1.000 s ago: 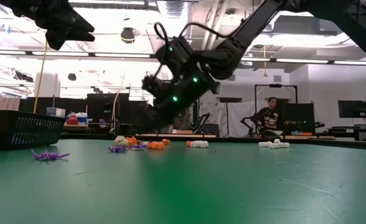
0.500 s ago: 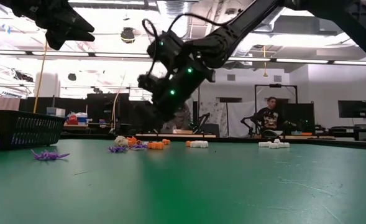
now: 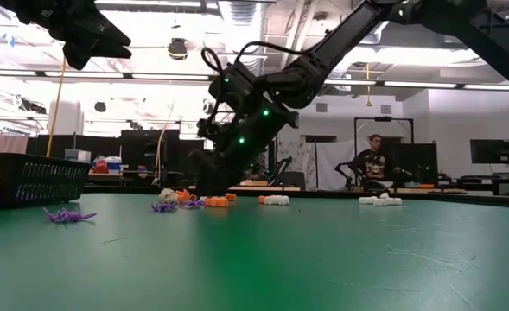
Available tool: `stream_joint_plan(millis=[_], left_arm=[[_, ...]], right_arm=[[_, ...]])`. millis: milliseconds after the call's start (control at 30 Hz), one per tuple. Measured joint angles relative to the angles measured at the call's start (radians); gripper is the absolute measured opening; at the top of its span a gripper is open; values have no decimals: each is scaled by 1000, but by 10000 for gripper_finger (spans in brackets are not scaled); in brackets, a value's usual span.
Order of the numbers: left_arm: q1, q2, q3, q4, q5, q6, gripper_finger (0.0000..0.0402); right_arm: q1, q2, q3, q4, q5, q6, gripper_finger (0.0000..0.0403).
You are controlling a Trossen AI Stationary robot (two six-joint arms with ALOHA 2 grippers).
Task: Sort Halloween decoration
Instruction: Put the purple spider toy into the top black basket
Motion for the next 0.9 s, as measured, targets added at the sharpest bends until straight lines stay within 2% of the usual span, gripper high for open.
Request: stream_joint_plan(millis=[167, 300, 733, 800, 900], left_arm=[[0, 0, 0, -3, 0, -1, 134], [0, 0, 0, -19, 0, -5, 134], [0, 0, 0, -21, 0, -7, 134], [0, 0, 0, -21, 0, -9, 134], [0, 0, 0, -21, 0, -9, 134]], right_arm=[[1, 10, 1, -12, 3, 18, 238], [5, 9, 0, -21, 63, 27, 215], [5, 9, 0, -48, 76, 58, 27], [9, 9, -1, -45, 81, 56, 10], [15, 7, -2, -37, 102, 47, 10]])
